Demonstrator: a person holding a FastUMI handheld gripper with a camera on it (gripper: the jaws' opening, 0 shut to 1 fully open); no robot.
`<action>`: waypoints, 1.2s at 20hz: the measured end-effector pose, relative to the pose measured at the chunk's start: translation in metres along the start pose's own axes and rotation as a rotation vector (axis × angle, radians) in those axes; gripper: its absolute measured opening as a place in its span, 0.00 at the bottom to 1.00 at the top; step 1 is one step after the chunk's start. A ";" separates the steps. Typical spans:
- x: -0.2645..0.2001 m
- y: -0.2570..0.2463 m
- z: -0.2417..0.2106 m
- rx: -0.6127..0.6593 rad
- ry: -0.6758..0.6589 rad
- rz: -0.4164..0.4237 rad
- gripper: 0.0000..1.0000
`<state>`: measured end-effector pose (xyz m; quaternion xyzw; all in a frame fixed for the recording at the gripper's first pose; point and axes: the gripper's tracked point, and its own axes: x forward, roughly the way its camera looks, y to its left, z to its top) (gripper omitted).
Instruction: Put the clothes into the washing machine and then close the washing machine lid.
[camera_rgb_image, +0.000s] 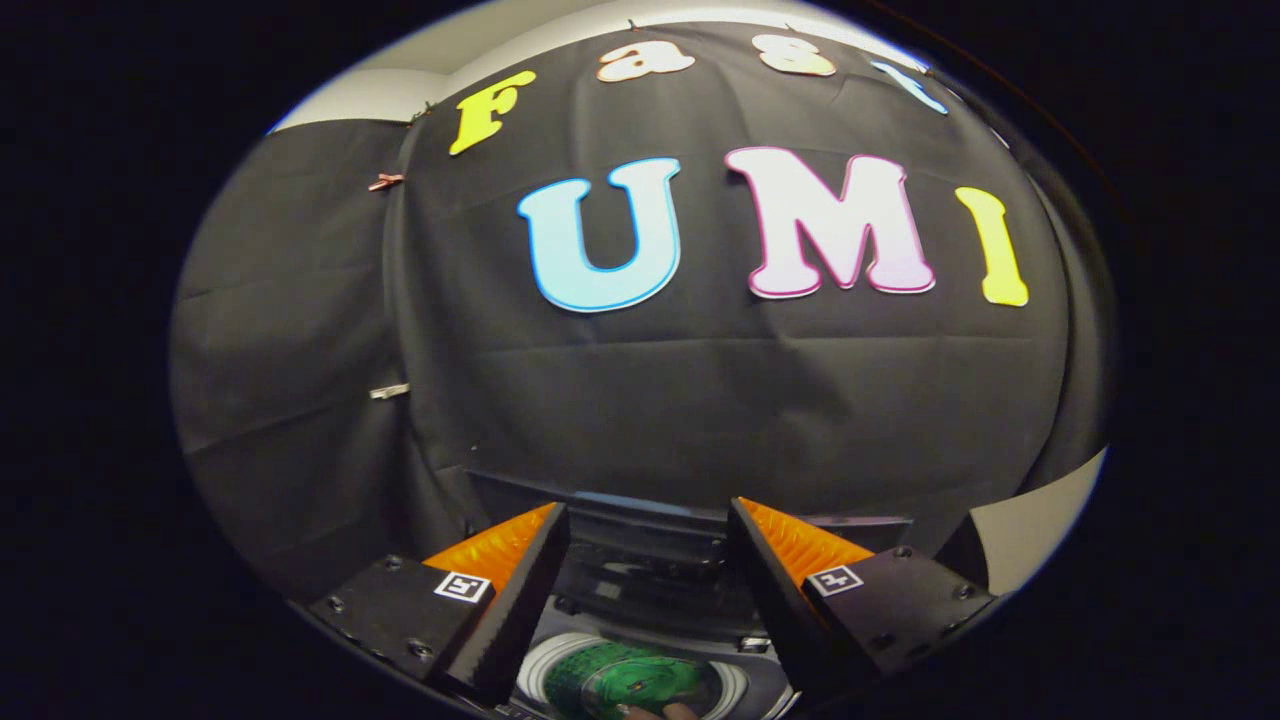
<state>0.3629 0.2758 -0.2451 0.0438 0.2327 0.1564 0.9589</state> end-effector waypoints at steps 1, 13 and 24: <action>0.001 -0.008 0.002 0.000 -0.007 -0.025 0.99; 0.038 -0.071 0.000 0.023 0.027 -0.218 0.99; 0.054 -0.086 -0.006 0.045 0.067 -0.265 0.99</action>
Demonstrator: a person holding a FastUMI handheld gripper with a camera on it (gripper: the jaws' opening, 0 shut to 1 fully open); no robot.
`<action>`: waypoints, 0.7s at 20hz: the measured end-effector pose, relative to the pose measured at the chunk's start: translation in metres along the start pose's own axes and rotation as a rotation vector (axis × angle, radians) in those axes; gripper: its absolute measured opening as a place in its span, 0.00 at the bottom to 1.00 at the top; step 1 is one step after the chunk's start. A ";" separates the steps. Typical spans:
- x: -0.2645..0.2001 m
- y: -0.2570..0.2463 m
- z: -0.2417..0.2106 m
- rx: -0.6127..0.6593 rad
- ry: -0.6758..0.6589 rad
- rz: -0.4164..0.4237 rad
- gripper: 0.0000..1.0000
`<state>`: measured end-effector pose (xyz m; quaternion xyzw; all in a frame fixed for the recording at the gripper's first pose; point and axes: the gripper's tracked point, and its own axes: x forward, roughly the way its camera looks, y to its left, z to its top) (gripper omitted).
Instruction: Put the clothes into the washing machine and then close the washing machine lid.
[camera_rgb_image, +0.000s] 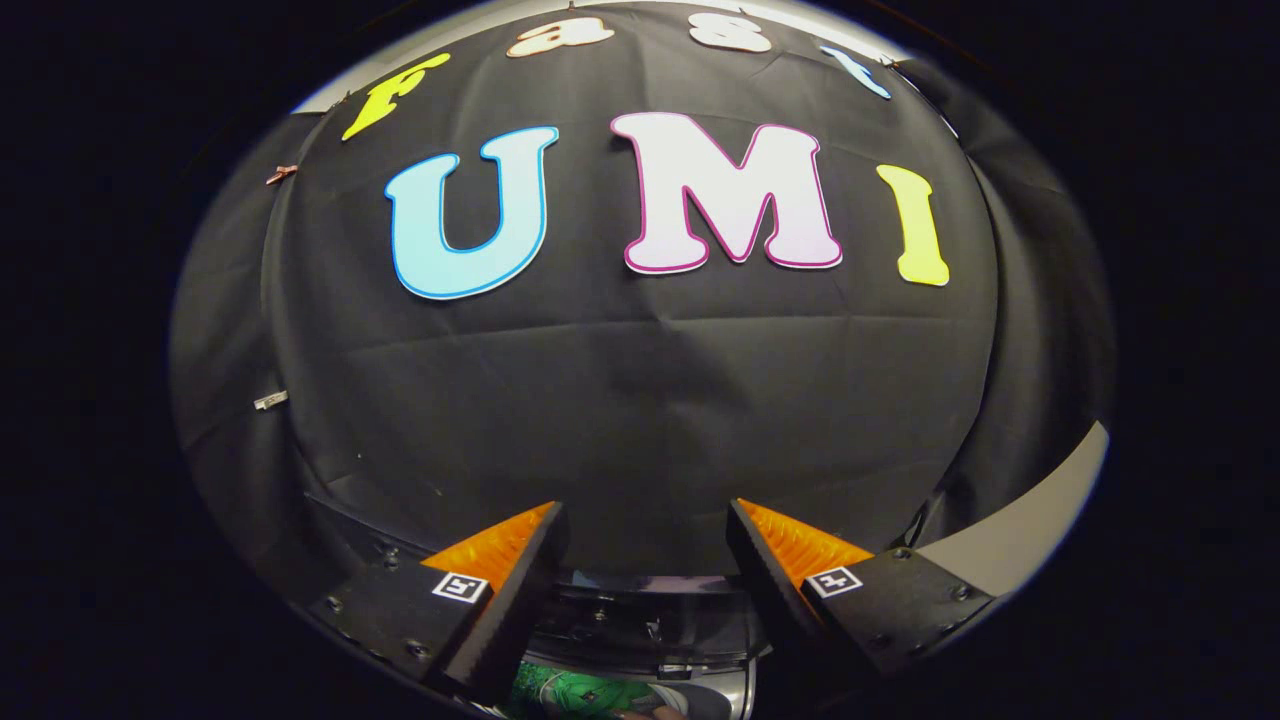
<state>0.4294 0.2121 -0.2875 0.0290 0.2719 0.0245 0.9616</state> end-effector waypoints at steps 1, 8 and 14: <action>0.000 0.000 0.001 0.002 0.002 0.002 0.99; -0.014 0.000 -0.007 -0.006 0.046 0.009 1.00; -0.059 0.004 -0.022 -0.006 0.038 -0.017 1.00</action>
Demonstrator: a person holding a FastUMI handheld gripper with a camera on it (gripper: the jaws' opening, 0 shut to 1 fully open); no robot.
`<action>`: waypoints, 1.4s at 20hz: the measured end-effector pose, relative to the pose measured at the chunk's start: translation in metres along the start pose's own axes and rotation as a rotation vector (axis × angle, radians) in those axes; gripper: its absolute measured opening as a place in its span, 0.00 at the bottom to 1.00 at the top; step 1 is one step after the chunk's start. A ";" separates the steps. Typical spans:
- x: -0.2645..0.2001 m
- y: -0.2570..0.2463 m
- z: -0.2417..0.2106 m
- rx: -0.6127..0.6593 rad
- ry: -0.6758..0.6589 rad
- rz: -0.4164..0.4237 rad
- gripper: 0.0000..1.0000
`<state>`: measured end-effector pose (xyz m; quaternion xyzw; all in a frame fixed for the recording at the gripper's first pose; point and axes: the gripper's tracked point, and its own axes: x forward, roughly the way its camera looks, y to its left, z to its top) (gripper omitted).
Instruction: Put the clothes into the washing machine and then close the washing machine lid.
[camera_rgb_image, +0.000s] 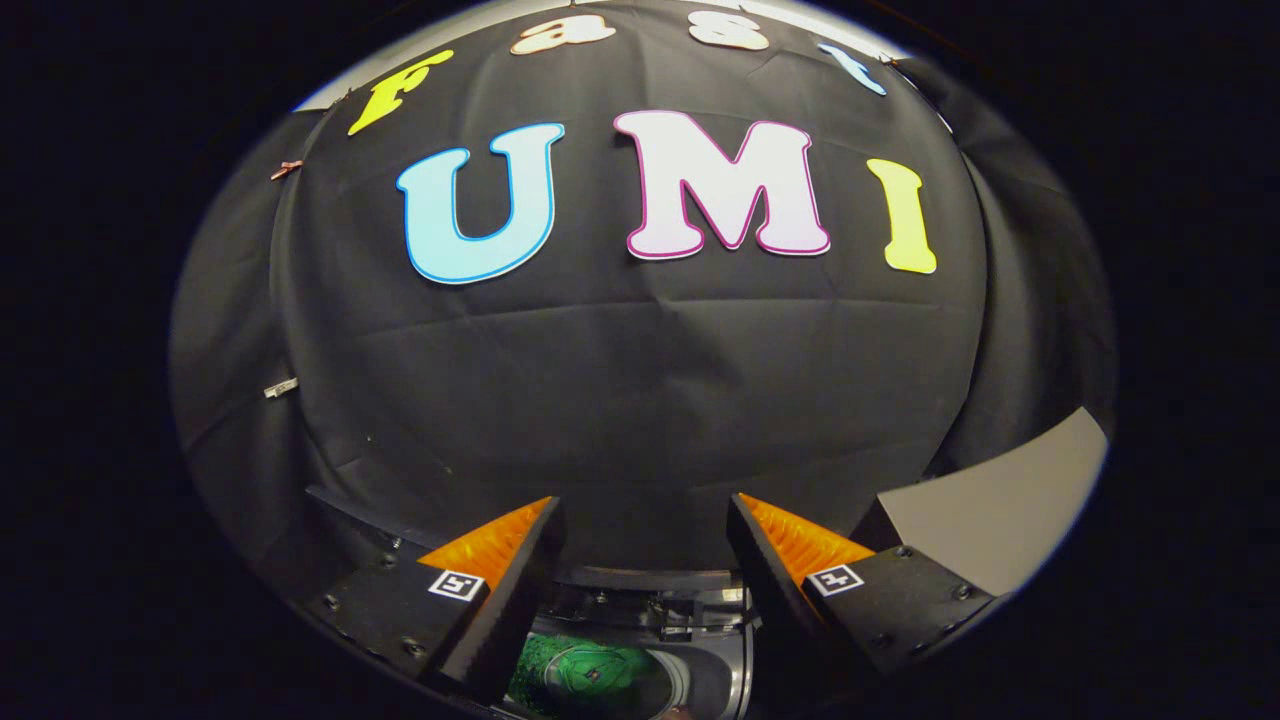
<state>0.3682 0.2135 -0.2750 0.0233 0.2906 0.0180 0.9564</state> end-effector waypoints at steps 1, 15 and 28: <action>-0.009 0.000 -0.005 0.001 -0.003 -0.002 1.00; -0.101 0.018 -0.074 -0.021 0.091 0.061 0.99; -0.204 0.026 -0.046 -0.091 -0.044 0.233 0.99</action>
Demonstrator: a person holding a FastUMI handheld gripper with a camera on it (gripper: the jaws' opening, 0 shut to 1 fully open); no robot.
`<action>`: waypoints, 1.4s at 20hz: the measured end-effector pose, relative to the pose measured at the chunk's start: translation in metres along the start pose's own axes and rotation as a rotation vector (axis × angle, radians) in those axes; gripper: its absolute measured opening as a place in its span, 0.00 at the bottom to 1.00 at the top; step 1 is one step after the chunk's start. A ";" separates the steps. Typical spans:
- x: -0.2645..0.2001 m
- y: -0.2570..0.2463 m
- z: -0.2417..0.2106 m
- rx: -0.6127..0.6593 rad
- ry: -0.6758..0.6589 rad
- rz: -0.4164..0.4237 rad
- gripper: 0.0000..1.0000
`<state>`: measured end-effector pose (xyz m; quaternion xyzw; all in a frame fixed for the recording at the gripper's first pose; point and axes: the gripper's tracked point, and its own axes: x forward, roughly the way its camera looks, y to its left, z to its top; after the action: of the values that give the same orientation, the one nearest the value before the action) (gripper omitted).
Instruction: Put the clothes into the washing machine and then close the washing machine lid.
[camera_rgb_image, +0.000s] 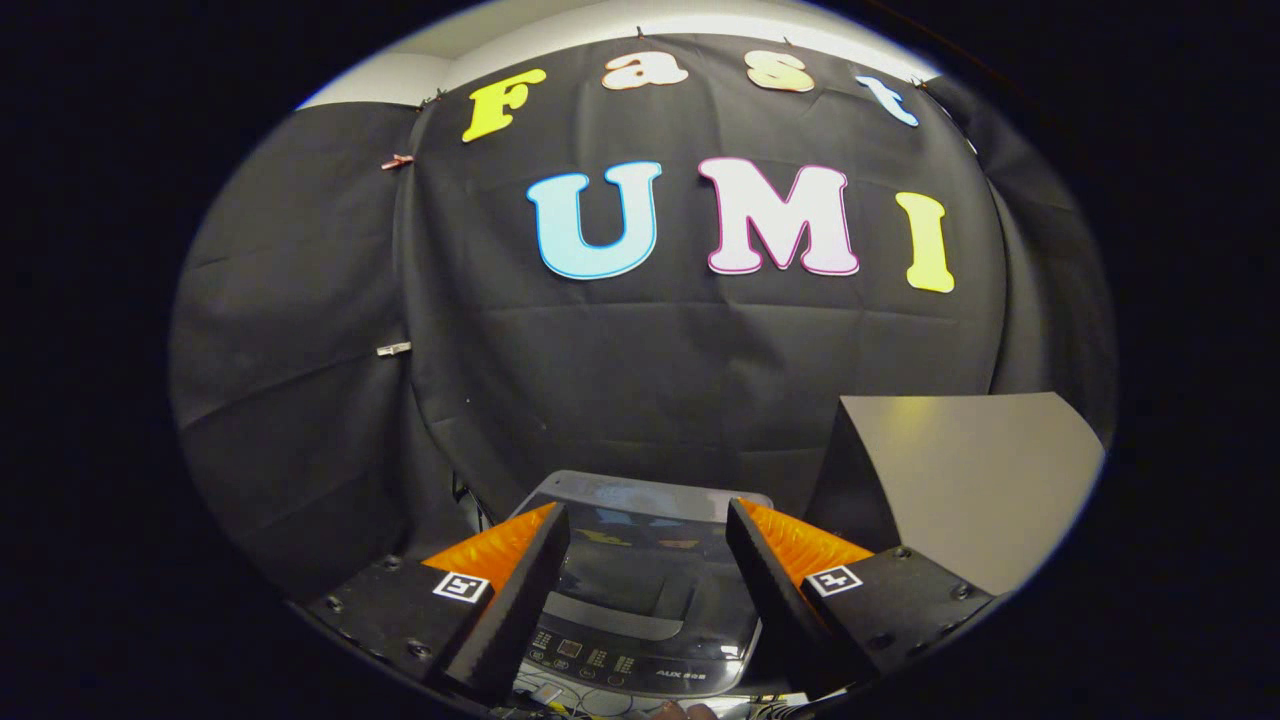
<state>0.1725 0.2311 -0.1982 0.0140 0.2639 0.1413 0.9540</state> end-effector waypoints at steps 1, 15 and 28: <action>-0.011 -0.001 0.003 -0.009 -0.014 0.010 0.99; -0.183 -0.076 0.071 0.004 -0.319 -0.047 0.98; -0.314 -0.134 0.086 -0.055 -0.476 -0.174 0.98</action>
<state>-0.0064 0.0194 0.0191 -0.0021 0.0281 0.0584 0.9979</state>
